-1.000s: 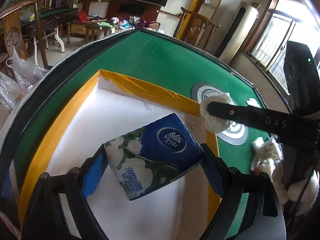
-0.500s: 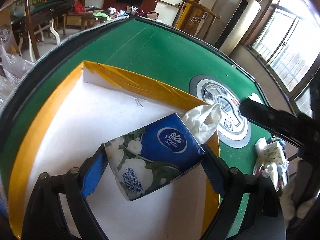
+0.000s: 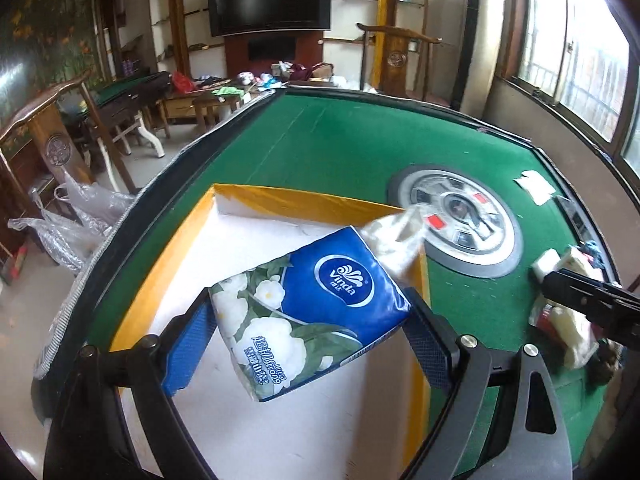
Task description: Organize soft objects
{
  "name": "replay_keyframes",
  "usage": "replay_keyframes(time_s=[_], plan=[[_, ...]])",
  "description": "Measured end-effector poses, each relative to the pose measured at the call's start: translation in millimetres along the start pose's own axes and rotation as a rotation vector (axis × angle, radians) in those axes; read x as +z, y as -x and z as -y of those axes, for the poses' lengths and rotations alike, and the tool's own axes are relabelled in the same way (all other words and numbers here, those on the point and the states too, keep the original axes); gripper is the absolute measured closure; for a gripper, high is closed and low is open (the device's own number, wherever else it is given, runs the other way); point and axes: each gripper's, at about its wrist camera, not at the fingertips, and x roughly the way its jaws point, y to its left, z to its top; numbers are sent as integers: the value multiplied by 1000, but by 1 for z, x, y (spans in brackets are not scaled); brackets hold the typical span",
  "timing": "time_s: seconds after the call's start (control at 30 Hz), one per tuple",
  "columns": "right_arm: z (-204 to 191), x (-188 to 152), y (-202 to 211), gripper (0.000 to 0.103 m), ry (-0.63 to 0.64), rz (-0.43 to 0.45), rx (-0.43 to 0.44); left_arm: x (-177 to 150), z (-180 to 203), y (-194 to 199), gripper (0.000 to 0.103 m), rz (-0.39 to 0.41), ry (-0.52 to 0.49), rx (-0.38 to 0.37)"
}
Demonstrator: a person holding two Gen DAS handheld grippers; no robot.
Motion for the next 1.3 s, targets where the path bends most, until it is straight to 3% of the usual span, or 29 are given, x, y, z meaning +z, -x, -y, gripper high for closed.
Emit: replay_keyframes(time_s=[0.53,0.9,1.07,1.23,1.3], plan=[[90,-26,61,48,-171,97,-72,-17,60,12,13,-61,-64,-100],[178,-28,101,42,-411,258,-120,-59,83,17,13,-177,6,-342],[181,-20,94,42,-407,246,-62,-70,97,9,13,-214,6,-369],[157,-4,56,40,-336,122,-34,-74,99,9,13,-226,15,-386],[145,-3,37,39,-297,59,69,-75,99,12,13,-222,9,-392]])
